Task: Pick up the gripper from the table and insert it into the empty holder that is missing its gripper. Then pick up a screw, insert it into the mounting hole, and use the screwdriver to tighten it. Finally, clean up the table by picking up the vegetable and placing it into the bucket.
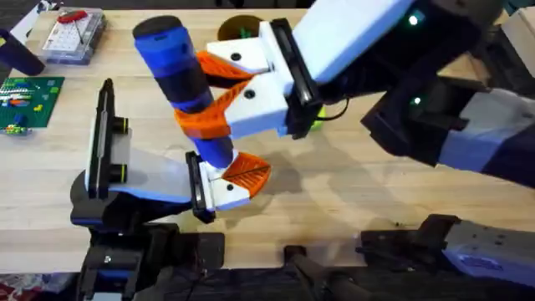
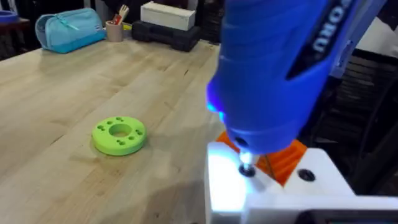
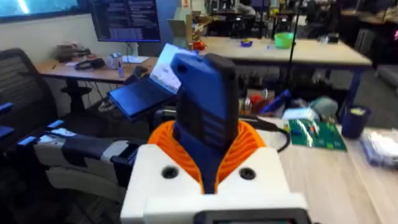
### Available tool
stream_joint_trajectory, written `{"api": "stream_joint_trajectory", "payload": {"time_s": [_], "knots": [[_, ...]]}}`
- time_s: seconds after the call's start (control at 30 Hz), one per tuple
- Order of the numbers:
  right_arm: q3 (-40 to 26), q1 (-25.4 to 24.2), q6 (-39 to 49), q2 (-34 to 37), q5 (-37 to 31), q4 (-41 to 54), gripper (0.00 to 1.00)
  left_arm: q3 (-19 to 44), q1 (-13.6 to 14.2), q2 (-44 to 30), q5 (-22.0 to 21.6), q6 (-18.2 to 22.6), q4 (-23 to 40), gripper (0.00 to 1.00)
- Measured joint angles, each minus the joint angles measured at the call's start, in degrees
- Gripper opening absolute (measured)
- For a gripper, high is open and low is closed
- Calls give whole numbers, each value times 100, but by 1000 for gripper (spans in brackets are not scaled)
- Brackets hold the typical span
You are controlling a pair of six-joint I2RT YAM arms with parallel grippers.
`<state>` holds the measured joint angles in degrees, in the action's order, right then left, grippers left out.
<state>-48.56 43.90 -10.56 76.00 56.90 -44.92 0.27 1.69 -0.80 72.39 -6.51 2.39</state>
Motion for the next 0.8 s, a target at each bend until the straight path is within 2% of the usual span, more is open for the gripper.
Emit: {"api": "stream_joint_trajectory", "payload": {"time_s": [0.1, 0.2, 0.33, 0.43, 0.53, 0.63, 0.8], "knots": [[-427, -106, -62, 28, 56, 729, 59, 0, 0, 0, -5, -2, 4, 15], [-1146, -248, 26, 49, 170, 1761, 59, 0, 0, 0, -16, -2, 16, 15], [-2105, -400, 447, 49, 212, 2903, 58, 0, 0, 0, -16, -2, 16, 15], [-2553, -475, 777, 47, 253, 3373, 57, 0, 0, 0, -16, -2, 16, 15], [-2683, -611, 1039, 47, 278, 3710, 59, 0, 0, 0, -16, -2, 16, 15], [-2701, -893, 1423, 47, 212, 4544, 58, 0, 0, 0, -16, -2, 16, 15], [-2823, -1497, 2380, 53, -592, 6427, 59, 0, -2, 0, -16, -2, 16, 15]]}}
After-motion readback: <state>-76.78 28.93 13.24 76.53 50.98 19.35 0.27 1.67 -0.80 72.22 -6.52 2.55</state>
